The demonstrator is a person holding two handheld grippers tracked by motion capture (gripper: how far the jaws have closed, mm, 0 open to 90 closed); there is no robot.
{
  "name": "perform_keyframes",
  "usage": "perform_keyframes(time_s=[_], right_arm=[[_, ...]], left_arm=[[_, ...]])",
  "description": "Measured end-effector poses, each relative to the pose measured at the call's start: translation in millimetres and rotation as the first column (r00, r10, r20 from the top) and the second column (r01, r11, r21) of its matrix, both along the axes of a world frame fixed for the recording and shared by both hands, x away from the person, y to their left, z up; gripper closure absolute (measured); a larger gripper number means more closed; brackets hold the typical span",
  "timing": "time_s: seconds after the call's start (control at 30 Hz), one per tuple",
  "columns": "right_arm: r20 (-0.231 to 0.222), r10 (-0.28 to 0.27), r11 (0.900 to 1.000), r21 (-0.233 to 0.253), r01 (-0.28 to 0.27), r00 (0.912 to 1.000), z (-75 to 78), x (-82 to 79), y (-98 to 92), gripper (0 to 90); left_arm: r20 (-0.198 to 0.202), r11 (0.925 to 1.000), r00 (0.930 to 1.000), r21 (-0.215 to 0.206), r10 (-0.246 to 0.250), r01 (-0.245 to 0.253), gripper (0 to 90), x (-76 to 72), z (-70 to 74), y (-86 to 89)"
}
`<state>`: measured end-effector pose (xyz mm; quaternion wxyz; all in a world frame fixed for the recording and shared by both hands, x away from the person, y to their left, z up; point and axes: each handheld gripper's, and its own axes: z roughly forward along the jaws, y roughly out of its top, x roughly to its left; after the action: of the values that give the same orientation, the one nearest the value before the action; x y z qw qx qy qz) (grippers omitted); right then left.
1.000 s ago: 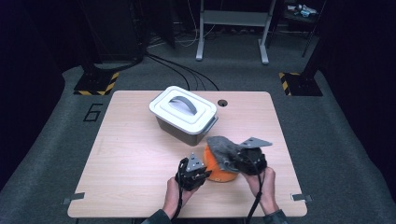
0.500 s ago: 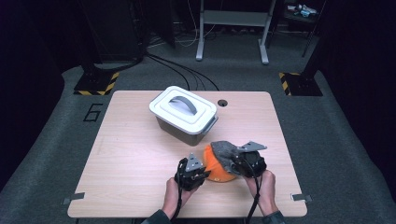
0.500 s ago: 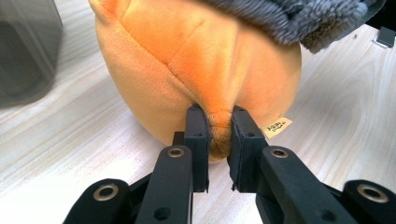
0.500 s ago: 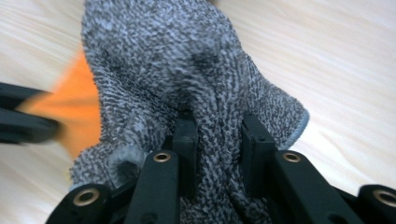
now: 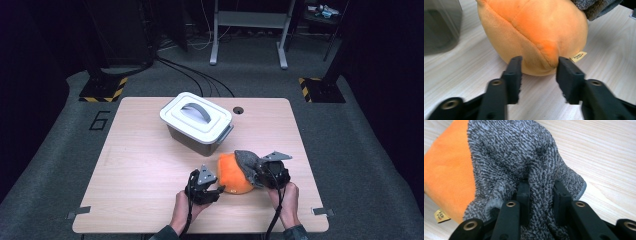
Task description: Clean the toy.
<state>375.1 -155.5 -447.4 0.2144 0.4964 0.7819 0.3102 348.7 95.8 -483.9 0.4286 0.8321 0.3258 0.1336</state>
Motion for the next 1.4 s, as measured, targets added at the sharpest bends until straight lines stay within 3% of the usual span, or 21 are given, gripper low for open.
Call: perform_keyframes(time_s=[0.03, 0.17, 0.27, 0.33, 0.43, 0.47, 0.5, 0.57, 0.63, 0.73, 0.93, 1.07, 1.17, 1.23, 1.33, 1.4], right_arm=[[-0.002, 0.002, 1.000, 0.007, -0.002, 1.0000, 0.4, 0.3, -0.3, 71.1], [0.012, -0.003, 1.000, 0.004, 0.003, 0.9999, 4.0, -1.3, 3.8, 71.1], [0.056, 0.017, 1.000, 0.000, -0.017, 0.9983, 15.2, -8.9, 9.5, 71.0], [0.073, 0.062, 0.998, 0.009, -0.063, 0.9954, 24.6, -17.3, 21.7, 70.8], [0.092, 0.128, 0.991, -0.038, -0.125, 0.9875, 28.2, -26.6, 45.9, 70.7], [0.087, 0.134, 0.990, -0.055, -0.129, 0.9872, 26.7, -29.0, 55.3, 70.6], [0.083, 0.149, 0.984, -0.106, -0.140, 0.9853, 22.8, -29.4, 64.4, 70.6], [0.086, 0.144, 0.982, -0.132, -0.132, 0.9858, 15.9, -27.4, 70.2, 70.7], [0.090, 0.143, 0.983, -0.128, -0.131, 0.9856, 13.0, -25.1, 68.1, 70.9], [0.084, 0.128, 0.986, -0.116, -0.118, 0.9883, 12.1, -23.8, 60.1, 71.0], [0.082, 0.043, 0.995, -0.091, -0.035, 0.9957, 4.6, -19.1, 29.1, 70.8], [0.075, -0.043, 0.994, -0.097, 0.050, 0.9963, -10.6, -13.1, 4.3, 70.6], [0.054, -0.065, 0.995, -0.076, 0.069, 0.9965, -17.6, -11.5, -4.2, 70.6], [0.043, -0.063, 0.997, -0.049, 0.065, 0.9971, -15.2, -12.2, -8.2, 70.5], [0.089, -0.047, 0.999, -0.009, 0.048, 0.9949, 0.5, -19.2, -7.6, 70.6], [0.124, -0.003, 1.000, 0.026, 0.000, 0.9923, 13.6, -25.9, 1.5, 70.6]], left_arm=[[0.003, 1.0000, 1.0000, -0.005, 0.004, -0.004, 66.8, -0.8, 0.1, -1.0], [0.021, 0.9998, 0.9997, 0.014, 0.010, -0.011, 78.7, -1.6, 0.4, -4.4], [0.012, 0.9997, 0.9996, 0.000, 0.024, -0.024, 81.3, -0.6, 0.4, -3.4], [0.000, 0.9995, 0.9996, -0.013, 0.028, -0.028, 81.6, -0.4, 1.8, -4.0], [0.007, 0.9997, 0.9998, -0.010, 0.020, -0.020, 81.9, -1.6, 4.1, -6.6], [0.000, 0.9995, 0.9997, -0.017, 0.025, -0.025, 82.1, -2.2, 4.4, -8.0], [-0.002, 0.9996, 0.9996, -0.011, 0.027, -0.027, 82.9, -1.6, 4.1, -8.4], [-0.021, 0.9994, 0.9993, -0.016, 0.031, -0.032, 83.2, 0.3, 2.6, -6.2], [-0.036, 0.9986, 0.9989, -0.042, 0.031, -0.032, 83.5, 2.3, 1.5, -2.9], [-0.033, 0.9987, 0.9990, -0.042, 0.029, -0.031, 83.8, 1.6, 2.1, -3.5], [-0.038, 0.9985, 0.9989, -0.046, 0.028, -0.030, 83.9, 3.0, 1.0, -2.3], [-0.039, 0.9988, 0.9991, -0.044, 0.017, -0.019, 83.9, 3.0, 0.8, -2.2], [-0.034, 0.9987, 0.9993, -0.046, 0.019, -0.020, 83.9, 2.7, 0.8, -4.5], [-0.036, 0.9991, 0.9993, -0.039, 0.012, -0.013, 83.8, 3.0, 1.9, -4.5], [-0.043, 0.9993, 0.9991, -0.038, 0.006, -0.008, 83.8, 3.3, 2.3, -2.7], [-0.043, 0.9994, 0.9991, -0.034, 0.003, -0.004, 83.8, 3.6, 1.9, -2.7]])
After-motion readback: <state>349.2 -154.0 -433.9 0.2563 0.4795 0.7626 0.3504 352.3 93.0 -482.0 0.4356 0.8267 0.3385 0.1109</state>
